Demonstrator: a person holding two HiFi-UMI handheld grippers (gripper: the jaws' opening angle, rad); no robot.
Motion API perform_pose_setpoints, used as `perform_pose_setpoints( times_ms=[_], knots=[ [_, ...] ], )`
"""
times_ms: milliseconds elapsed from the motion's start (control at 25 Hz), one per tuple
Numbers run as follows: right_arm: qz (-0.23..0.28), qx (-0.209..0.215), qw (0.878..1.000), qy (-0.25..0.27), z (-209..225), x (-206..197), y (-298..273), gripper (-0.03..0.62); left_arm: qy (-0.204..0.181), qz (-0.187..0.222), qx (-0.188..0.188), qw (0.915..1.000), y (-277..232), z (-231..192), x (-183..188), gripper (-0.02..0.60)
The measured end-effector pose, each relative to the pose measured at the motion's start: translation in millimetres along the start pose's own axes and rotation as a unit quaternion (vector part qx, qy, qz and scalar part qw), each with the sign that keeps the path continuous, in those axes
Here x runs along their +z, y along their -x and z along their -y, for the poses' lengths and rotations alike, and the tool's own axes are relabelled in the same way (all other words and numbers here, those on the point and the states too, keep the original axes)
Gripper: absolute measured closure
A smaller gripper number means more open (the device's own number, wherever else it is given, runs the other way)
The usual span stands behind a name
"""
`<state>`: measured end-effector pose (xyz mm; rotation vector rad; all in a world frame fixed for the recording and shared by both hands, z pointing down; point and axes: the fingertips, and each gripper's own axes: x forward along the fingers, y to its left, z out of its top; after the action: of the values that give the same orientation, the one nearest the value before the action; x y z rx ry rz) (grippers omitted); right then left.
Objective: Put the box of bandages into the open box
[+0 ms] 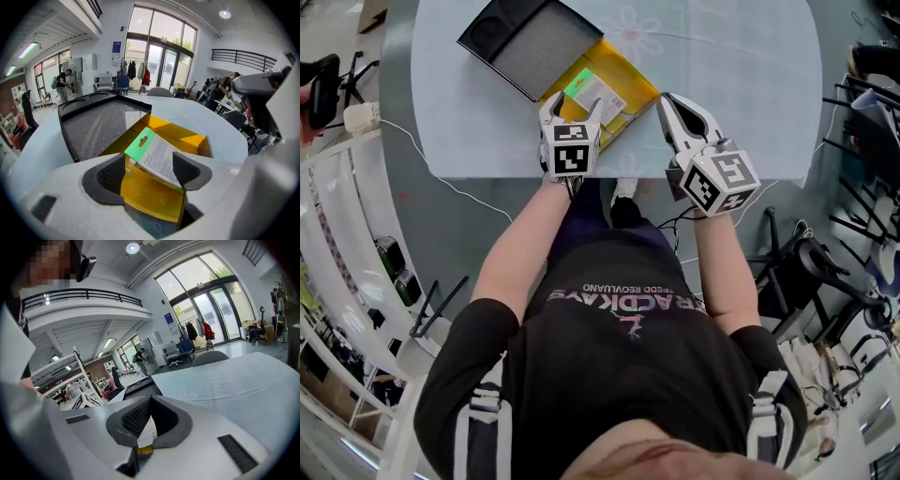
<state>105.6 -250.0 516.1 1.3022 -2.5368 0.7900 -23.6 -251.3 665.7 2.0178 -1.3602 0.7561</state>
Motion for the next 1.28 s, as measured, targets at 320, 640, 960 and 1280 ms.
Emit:
perform_pose_setpoints(
  times_ms=[320,640,960,1280],
  knots=[
    [0.010,0.012,1.000,0.009,-9.6,9.3,6.2,0.582,0.005,0.028,0.019,0.9994,22.8,-7.4,15.2,0.267],
    [0.030,0.035,0.998,0.038,-28.9,22.3,27.5,0.583,0.013,0.083,0.032,0.9959,68.0,-0.9,33.2,0.267],
    [0.060,0.069,0.993,0.076,-61.3,47.0,65.3,0.583,0.022,0.162,0.024,0.9863,142.8,22.5,57.1,0.290],
    [0.095,0.090,0.985,0.115,-87.7,69.8,102.7,0.582,0.005,0.245,0.016,0.9693,215.5,52.6,86.4,0.539]
  ],
)
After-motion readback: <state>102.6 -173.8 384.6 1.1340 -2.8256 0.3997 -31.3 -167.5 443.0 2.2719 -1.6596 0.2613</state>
